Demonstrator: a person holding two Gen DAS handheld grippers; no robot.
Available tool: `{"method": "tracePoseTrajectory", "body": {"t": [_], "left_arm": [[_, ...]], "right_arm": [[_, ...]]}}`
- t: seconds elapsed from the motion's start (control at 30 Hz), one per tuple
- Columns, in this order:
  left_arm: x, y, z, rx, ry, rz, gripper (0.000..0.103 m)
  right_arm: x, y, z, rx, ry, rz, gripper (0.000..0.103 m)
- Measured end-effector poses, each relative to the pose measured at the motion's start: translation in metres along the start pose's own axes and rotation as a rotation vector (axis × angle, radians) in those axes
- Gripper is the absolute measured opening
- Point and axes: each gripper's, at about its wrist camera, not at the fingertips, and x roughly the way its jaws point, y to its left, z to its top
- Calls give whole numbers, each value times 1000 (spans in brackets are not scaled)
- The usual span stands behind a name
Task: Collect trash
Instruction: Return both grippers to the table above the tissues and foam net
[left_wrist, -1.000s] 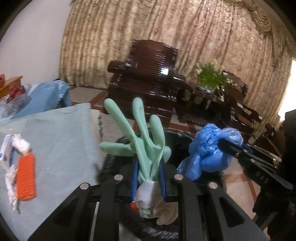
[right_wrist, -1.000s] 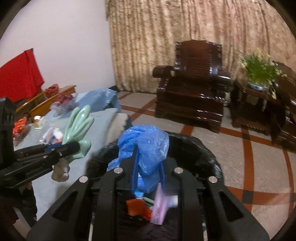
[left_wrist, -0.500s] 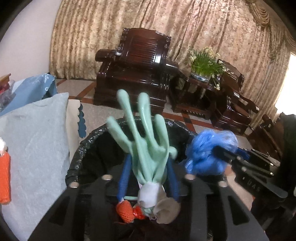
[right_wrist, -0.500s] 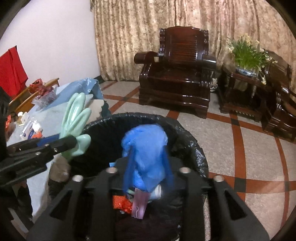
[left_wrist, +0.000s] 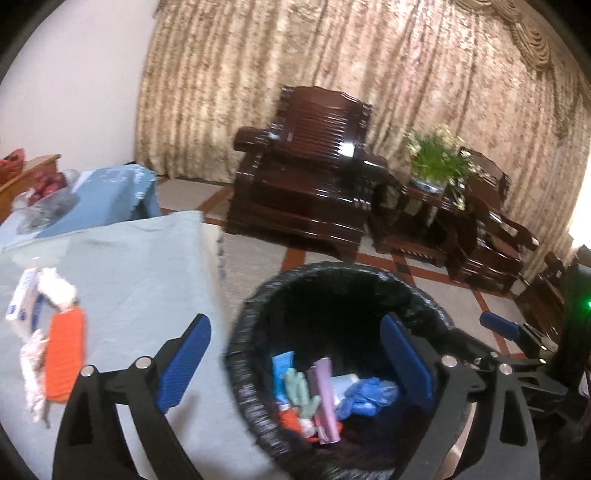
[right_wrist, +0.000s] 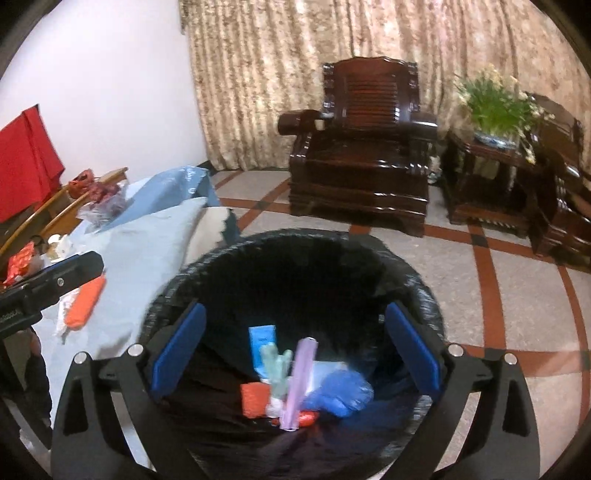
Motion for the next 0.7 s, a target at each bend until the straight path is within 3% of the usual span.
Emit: {"method": "tracePoseTrajectory", "body": {"t": [0.17,0.37,0.7], "left_arm": [[-32,43,-8,-39,-25,86,92],[-75,109,-24,-93,-66,242,92],[-113,190,-41,-168,-96,418,92]], "right_arm": [[1,41,7,-37,-10,75,95],[10,102,15,-108,-13,160,95],[31,204,21,-217,-11,297,95]]}}
